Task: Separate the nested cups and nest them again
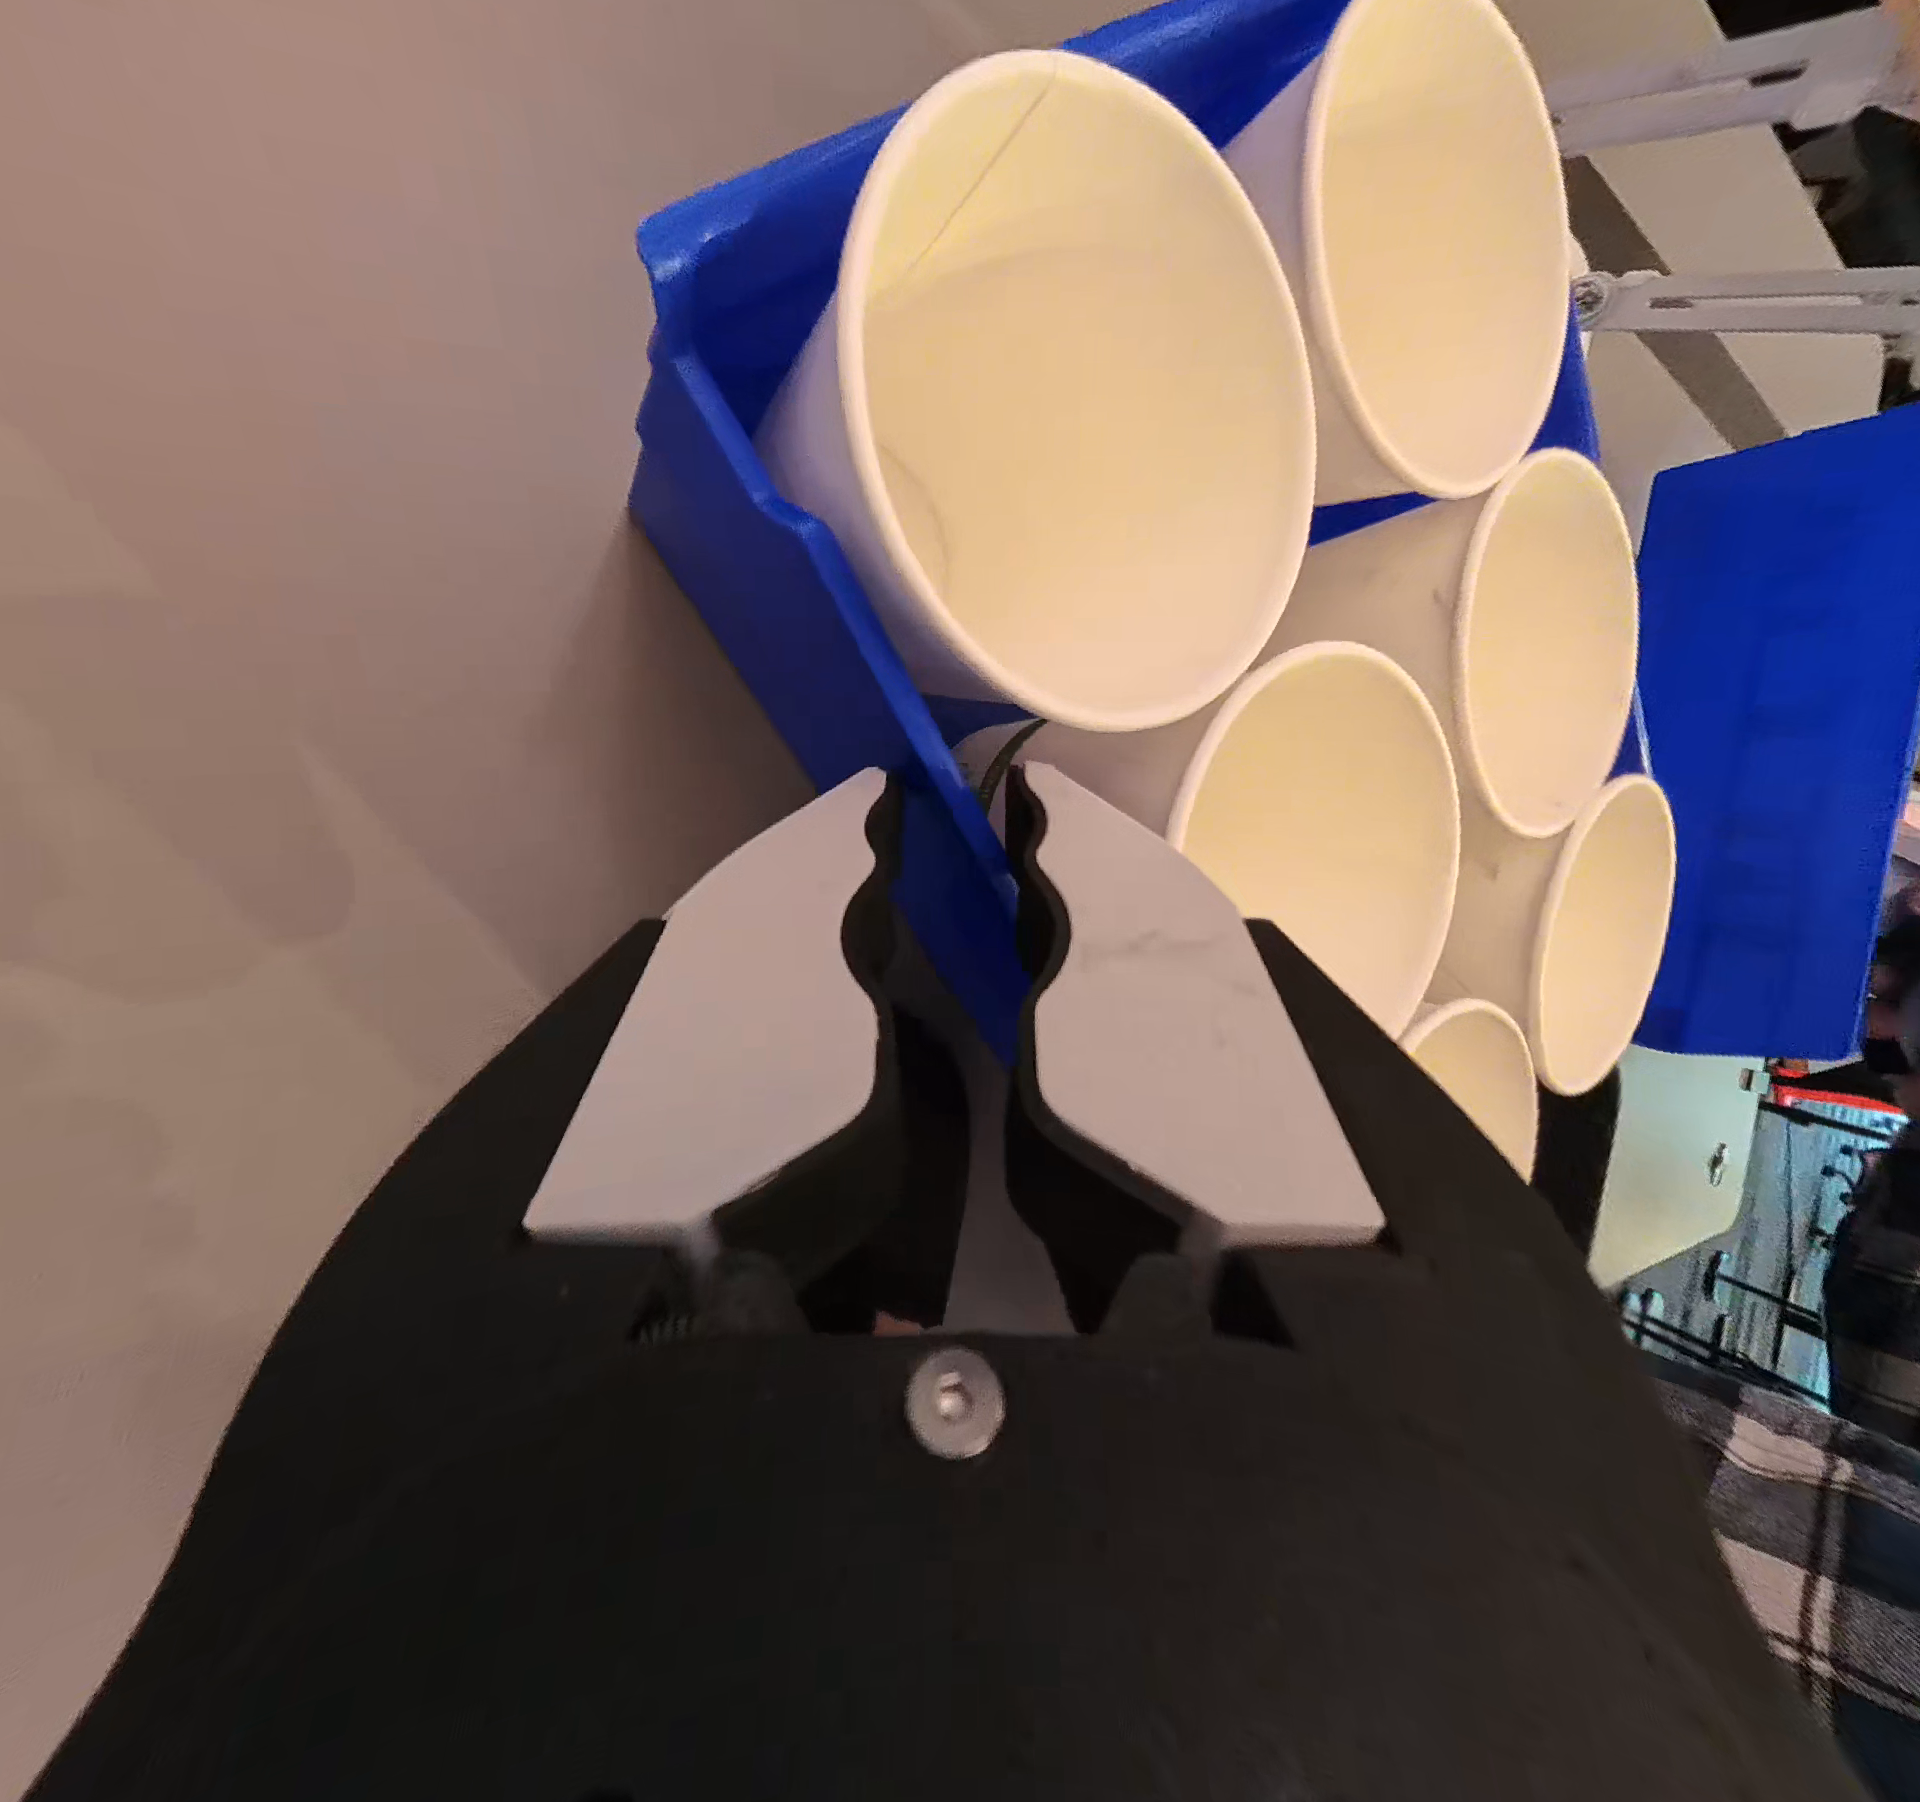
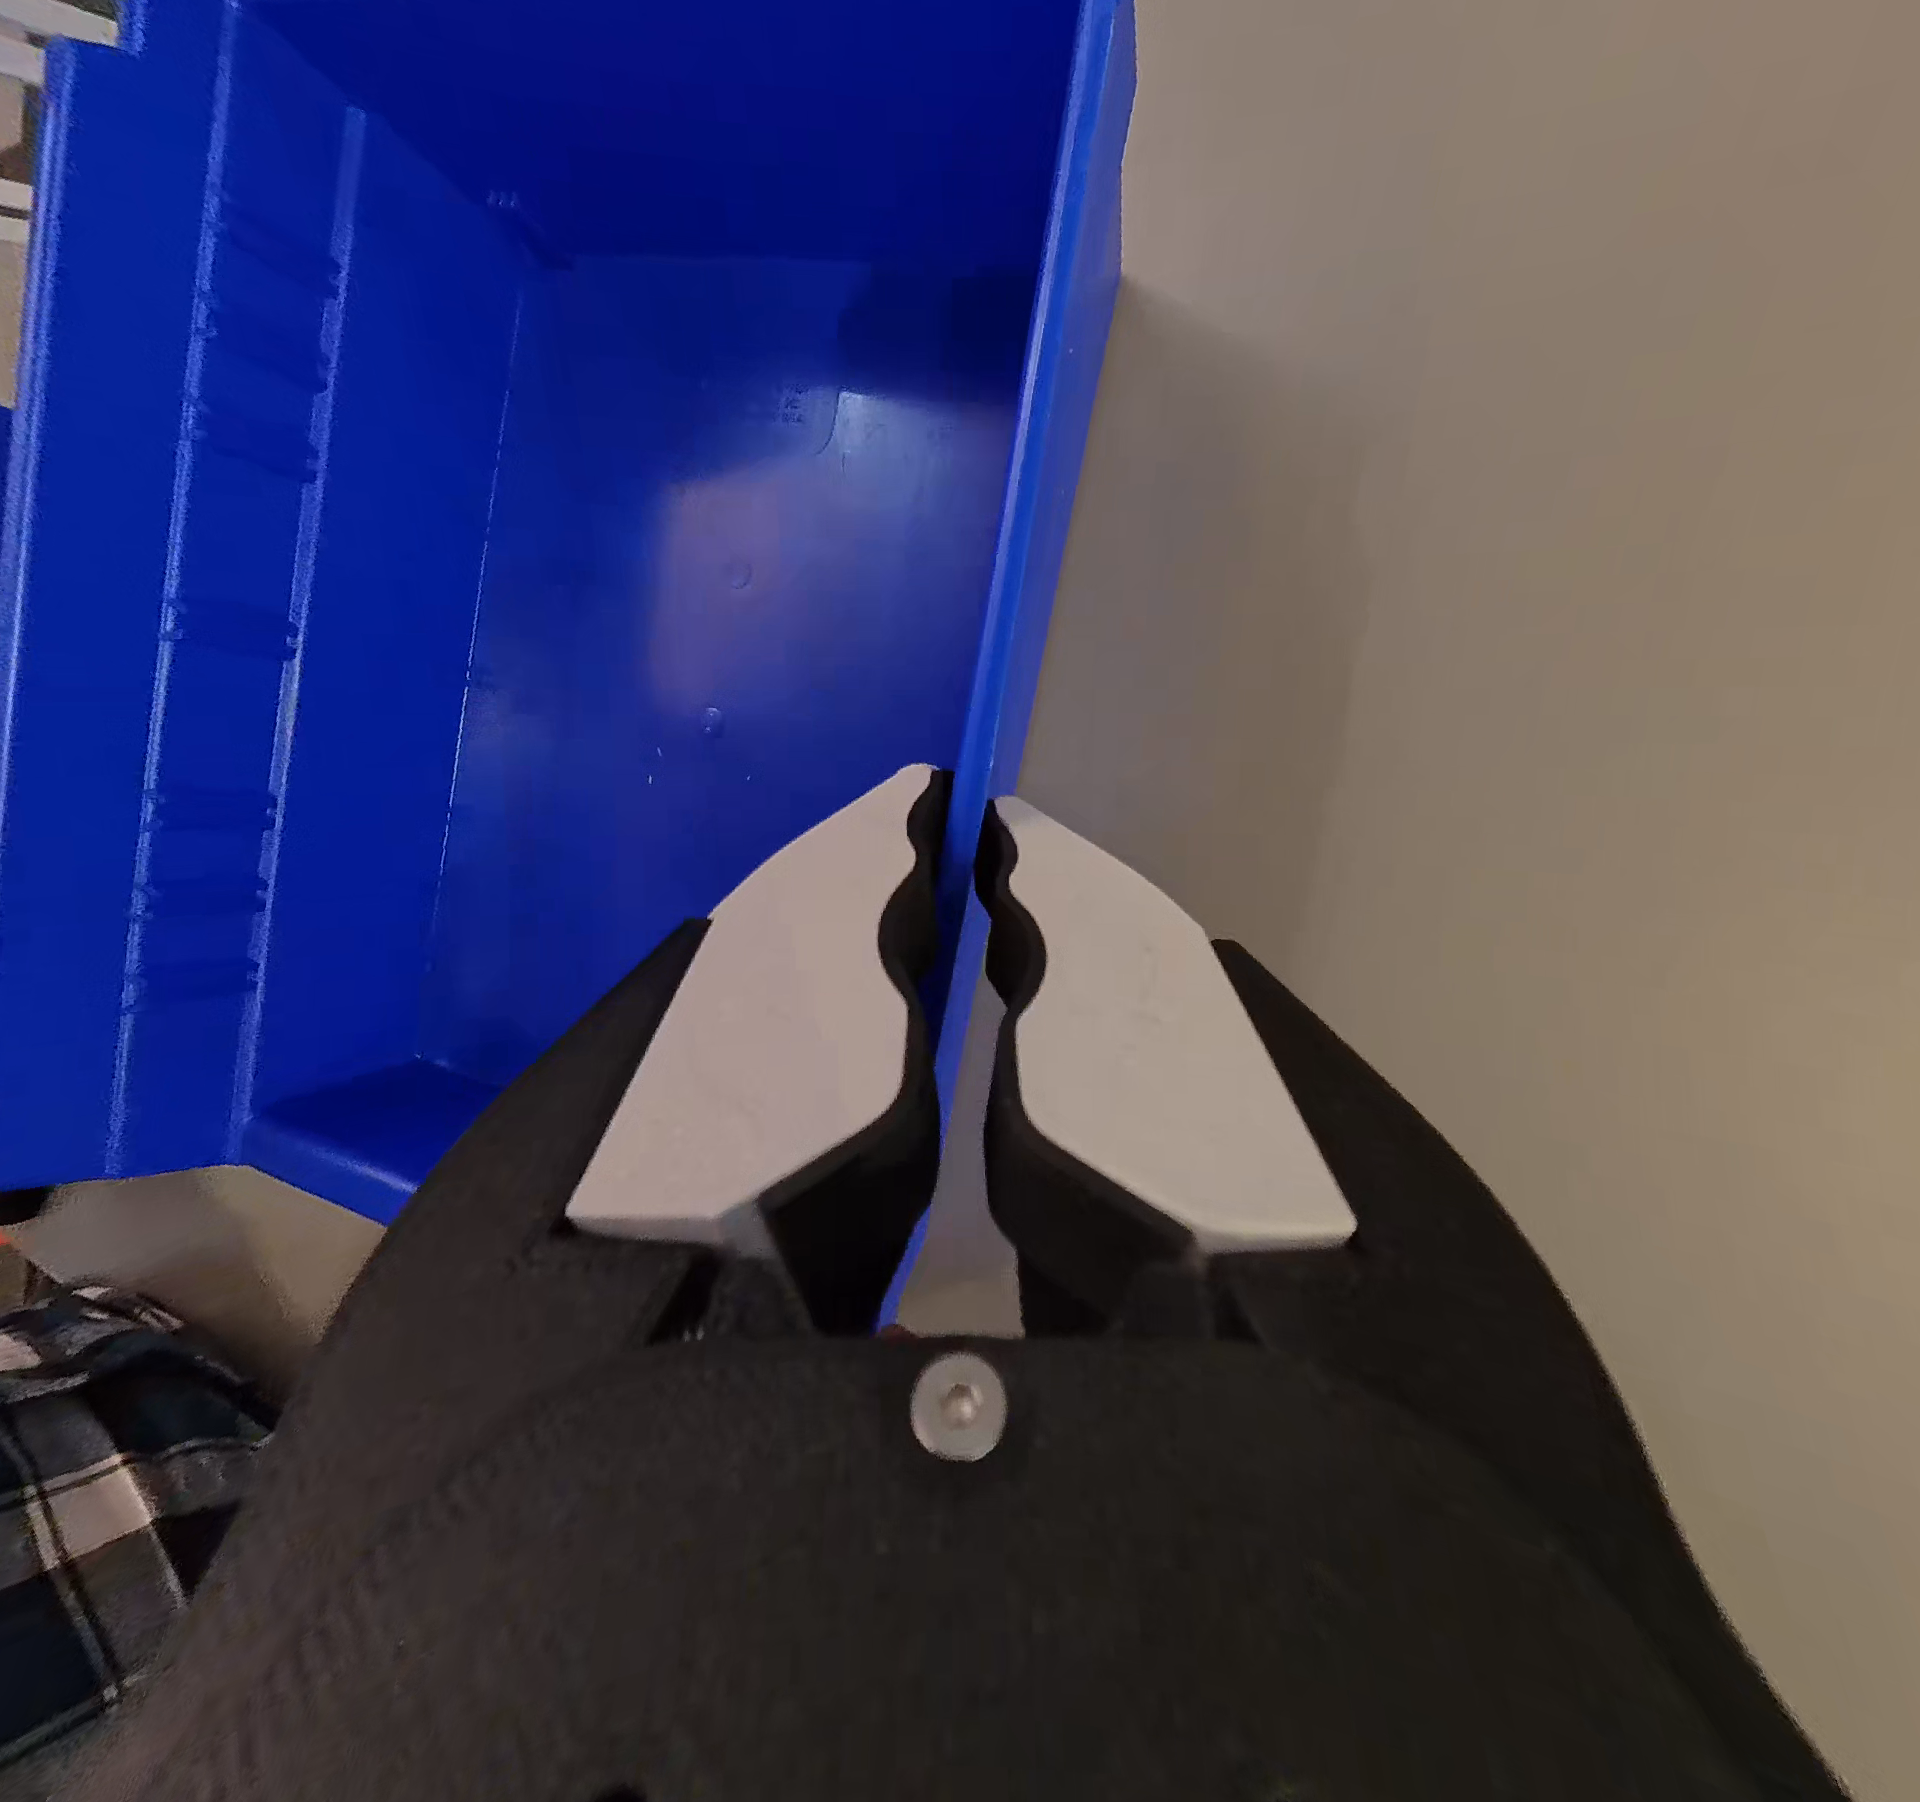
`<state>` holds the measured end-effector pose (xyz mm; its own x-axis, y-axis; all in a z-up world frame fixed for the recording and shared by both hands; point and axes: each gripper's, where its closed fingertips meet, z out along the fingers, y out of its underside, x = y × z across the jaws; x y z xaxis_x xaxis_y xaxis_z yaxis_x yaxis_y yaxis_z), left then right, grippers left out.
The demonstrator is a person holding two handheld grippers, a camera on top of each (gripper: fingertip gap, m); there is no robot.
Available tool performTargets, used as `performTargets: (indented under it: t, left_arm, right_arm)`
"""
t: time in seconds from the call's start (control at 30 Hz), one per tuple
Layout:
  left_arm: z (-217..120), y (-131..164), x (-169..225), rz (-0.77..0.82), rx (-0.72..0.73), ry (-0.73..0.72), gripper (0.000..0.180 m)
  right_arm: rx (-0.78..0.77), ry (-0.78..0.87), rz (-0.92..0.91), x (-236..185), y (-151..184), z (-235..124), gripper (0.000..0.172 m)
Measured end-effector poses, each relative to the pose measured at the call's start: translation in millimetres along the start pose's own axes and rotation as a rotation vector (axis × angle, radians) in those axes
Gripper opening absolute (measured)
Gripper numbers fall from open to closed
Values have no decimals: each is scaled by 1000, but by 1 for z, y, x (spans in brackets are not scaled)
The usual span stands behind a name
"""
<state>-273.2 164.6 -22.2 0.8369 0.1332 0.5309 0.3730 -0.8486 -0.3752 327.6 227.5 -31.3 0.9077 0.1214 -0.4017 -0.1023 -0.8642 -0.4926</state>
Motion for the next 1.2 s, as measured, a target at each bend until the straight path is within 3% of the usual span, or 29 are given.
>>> performTargets:
  t: [0.6,1.2]
  left_arm:
    - [23,-79,-24,72,11,-61,12]
    - [41,-178,-70,316,-52,-173,4]
  right_arm:
    - [-42,105,-92,33,-24,-5,5]
    - [-53,184,-143,99,-62,-16,5]
